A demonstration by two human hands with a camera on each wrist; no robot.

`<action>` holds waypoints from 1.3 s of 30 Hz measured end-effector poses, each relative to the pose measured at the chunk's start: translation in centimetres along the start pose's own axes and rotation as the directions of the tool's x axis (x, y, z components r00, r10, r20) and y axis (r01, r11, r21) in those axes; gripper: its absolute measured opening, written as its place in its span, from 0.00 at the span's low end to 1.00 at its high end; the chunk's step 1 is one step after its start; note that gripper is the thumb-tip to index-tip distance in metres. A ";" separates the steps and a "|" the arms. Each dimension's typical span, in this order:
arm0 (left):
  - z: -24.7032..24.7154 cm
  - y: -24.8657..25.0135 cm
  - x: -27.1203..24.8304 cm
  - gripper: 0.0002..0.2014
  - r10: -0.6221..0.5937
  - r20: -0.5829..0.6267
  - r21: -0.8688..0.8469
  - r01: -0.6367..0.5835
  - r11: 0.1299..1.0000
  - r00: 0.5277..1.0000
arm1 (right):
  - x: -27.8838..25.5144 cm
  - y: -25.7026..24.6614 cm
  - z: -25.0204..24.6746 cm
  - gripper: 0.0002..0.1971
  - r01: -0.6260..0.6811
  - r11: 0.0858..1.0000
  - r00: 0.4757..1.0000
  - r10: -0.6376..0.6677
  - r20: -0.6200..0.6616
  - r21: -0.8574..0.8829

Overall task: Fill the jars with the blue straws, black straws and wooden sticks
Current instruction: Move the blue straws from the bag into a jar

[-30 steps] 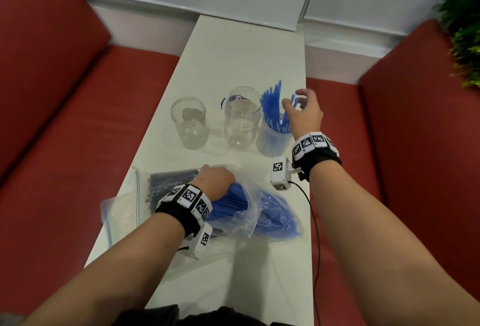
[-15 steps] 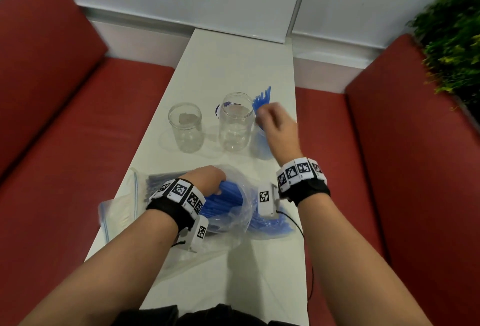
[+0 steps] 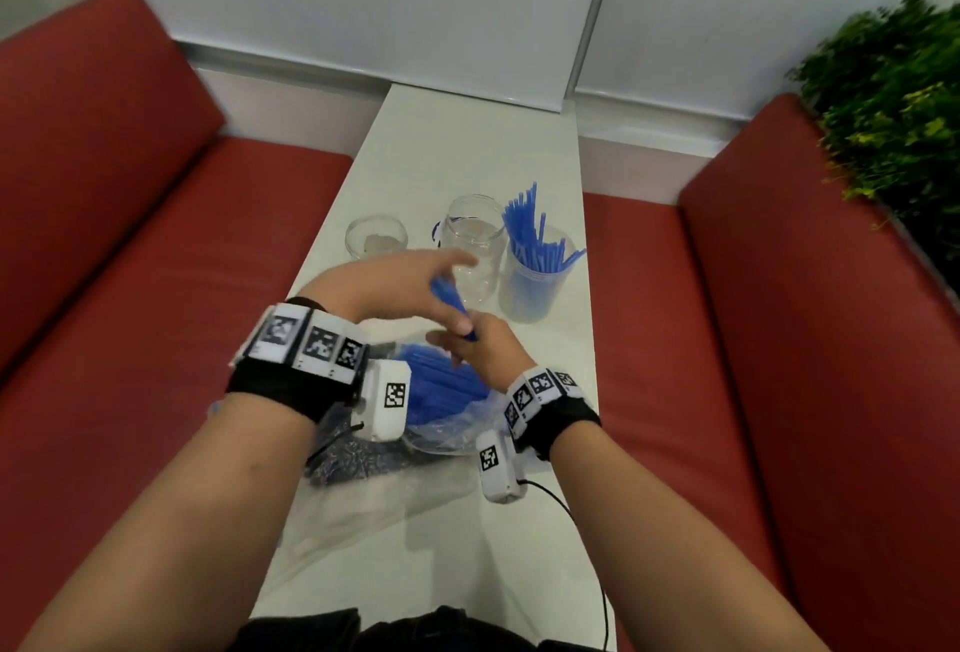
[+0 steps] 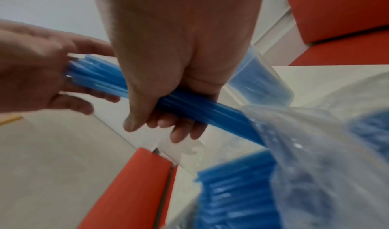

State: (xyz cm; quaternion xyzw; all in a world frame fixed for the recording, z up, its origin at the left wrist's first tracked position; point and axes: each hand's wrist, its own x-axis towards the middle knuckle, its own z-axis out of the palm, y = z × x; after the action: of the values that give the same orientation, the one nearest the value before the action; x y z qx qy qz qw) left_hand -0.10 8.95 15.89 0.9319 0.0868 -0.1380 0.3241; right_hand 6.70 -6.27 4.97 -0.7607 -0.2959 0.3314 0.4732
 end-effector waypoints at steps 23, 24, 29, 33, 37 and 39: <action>7.1 0.7 3.5 0.18 -0.088 0.284 -0.825 0.196 -0.530 0.955 | -2.8 -13.1 -6.1 0.14 0.444 0.827 0.871 -0.307 -0.383 0.346; 7.1 0.9 3.6 0.16 -0.121 0.283 -0.831 0.180 -0.527 0.952 | -2.8 -13.0 -6.0 0.14 0.439 0.827 0.874 -0.302 -0.381 0.351; 7.4 0.9 3.7 0.15 -0.135 0.362 -0.840 0.260 -0.476 0.923 | -2.9 -11.8 -5.7 0.14 0.362 0.882 0.909 -0.261 -0.326 0.302; 7.9 0.3 3.6 0.13 -0.116 0.364 -0.885 0.305 -0.351 0.924 | -2.8 -11.2 -6.5 0.14 0.328 0.894 0.926 -0.242 -0.289 0.304; 8.2 -0.4 4.1 0.12 -0.197 0.333 -0.920 0.272 -0.282 0.922 | -2.6 -11.1 -8.1 0.13 0.264 0.958 0.950 -0.237 -0.205 0.113; 8.1 -1.1 4.4 0.12 -0.236 0.299 -0.940 0.243 -0.237 0.925 | -2.5 -11.4 -9.5 0.09 0.197 0.977 0.975 -0.187 -0.119 0.076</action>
State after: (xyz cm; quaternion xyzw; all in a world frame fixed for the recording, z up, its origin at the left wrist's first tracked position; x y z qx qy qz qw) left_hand 2.21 5.04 7.75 0.3112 0.3388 -0.0841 0.8839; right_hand 11.13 -8.86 19.09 -0.7244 -0.3266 0.2537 0.5515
